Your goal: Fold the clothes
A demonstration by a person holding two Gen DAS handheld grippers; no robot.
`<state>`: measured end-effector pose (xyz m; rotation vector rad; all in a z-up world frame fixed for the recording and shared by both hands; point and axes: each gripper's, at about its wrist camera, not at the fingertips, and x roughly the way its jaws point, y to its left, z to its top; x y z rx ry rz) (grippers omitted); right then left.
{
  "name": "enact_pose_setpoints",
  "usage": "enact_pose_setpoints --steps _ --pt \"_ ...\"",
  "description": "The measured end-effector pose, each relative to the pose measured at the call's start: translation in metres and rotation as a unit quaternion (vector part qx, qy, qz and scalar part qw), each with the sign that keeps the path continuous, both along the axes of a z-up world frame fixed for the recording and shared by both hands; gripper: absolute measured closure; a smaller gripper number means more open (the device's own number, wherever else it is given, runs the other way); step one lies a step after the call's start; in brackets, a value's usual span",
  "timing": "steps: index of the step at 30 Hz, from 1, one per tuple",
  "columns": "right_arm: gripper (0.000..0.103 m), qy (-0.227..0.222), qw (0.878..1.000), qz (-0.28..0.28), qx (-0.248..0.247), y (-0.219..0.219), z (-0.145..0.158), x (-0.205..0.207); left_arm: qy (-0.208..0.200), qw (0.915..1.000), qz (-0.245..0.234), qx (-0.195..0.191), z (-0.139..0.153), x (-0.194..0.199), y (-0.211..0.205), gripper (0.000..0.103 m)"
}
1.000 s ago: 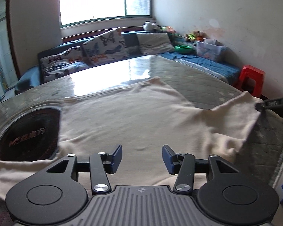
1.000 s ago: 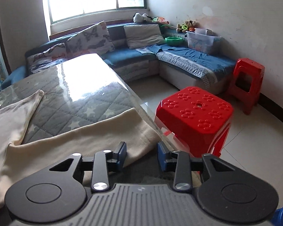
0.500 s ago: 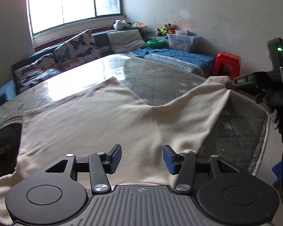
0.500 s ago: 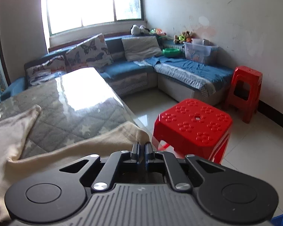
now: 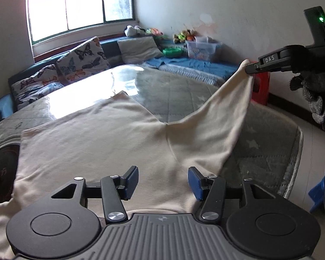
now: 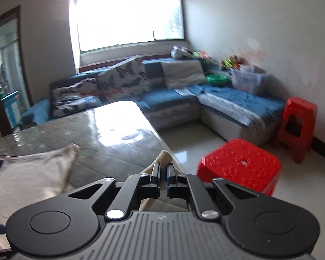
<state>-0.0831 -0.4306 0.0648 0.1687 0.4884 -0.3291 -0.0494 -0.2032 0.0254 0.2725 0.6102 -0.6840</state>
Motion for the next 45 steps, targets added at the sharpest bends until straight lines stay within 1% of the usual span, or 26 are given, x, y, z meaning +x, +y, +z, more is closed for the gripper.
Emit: enact_pose_setpoints --steps 4,7,10,14,17,20,26,27,29,31,34,36,38,39,40,42,44,45 --pt "0.099 -0.015 0.999 0.042 -0.018 0.025 0.024 0.005 -0.005 0.9993 0.033 -0.017 0.009 0.005 0.027 0.048" --pt "0.099 -0.024 0.995 0.094 -0.038 0.058 0.042 0.013 -0.008 0.9973 0.067 -0.027 0.013 0.012 0.054 0.047" --pt "0.099 -0.031 0.988 0.143 -0.054 0.089 0.053 0.022 -0.007 0.9943 0.101 -0.034 0.012 0.019 0.080 0.046" --pt "0.099 -0.033 0.975 0.210 -0.064 0.135 0.057 0.041 -0.003 0.9897 0.138 -0.038 0.009 0.021 0.110 0.046" --pt "0.099 -0.025 0.965 0.254 -0.062 0.167 0.051 0.055 0.004 0.9863 0.160 -0.039 0.004 0.021 0.127 0.046" --pt "0.099 -0.001 0.954 0.295 -0.059 0.196 0.035 0.067 0.011 0.9837 0.175 -0.042 0.000 0.020 0.139 0.046" --pt "0.099 0.062 0.929 0.362 -0.047 0.239 -0.005 0.070 0.018 0.9801 0.193 -0.044 -0.003 0.017 0.151 0.045" --pt "0.099 0.072 0.924 0.372 -0.045 0.246 -0.011 0.071 0.018 0.9799 0.194 -0.043 -0.003 0.017 0.152 0.045" --pt "0.097 0.083 0.919 0.384 -0.036 0.252 -0.017 0.067 0.018 0.9801 0.193 -0.042 -0.002 0.016 0.152 0.045" --pt "0.093 0.084 0.915 0.394 -0.029 0.254 -0.017 0.060 0.015 0.9809 0.189 -0.041 0.000 0.015 0.149 0.045" --pt "0.088 0.075 0.916 0.392 -0.033 0.251 -0.011 0.054 0.011 0.9824 0.182 -0.039 0.001 0.015 0.142 0.045" --pt "0.071 0.068 0.923 0.377 -0.042 0.239 -0.005 0.047 0.008 0.9839 0.174 -0.037 0.002 0.016 0.136 0.046" --pt "0.068 0.069 0.927 0.364 -0.048 0.226 -0.002 0.044 0.007 0.9859 0.164 -0.035 0.002 0.018 0.129 0.046" --pt "0.066 0.073 0.933 0.348 -0.056 0.213 -0.001 0.039 0.007 0.9868 0.158 -0.033 0.001 0.019 0.126 0.047" --pt "0.065 0.078 0.937 0.336 -0.058 0.204 -0.003 0.036 0.008 0.9877 0.153 -0.030 0.000 0.020 0.122 0.047" --pt "0.058 0.088 0.944 0.314 -0.060 0.188 -0.005 0.029 0.010 0.9891 0.145 -0.025 -0.003 0.023 0.114 0.050" --pt "0.057 0.099 0.950 0.290 -0.062 0.169 -0.010 0.019 0.016 0.9903 0.137 -0.019 -0.008 0.027 0.108 0.053" --pt "0.054 0.105 0.953 0.278 -0.063 0.160 -0.013 0.014 0.019 0.9909 0.132 -0.015 -0.010 0.029 0.105 0.053"
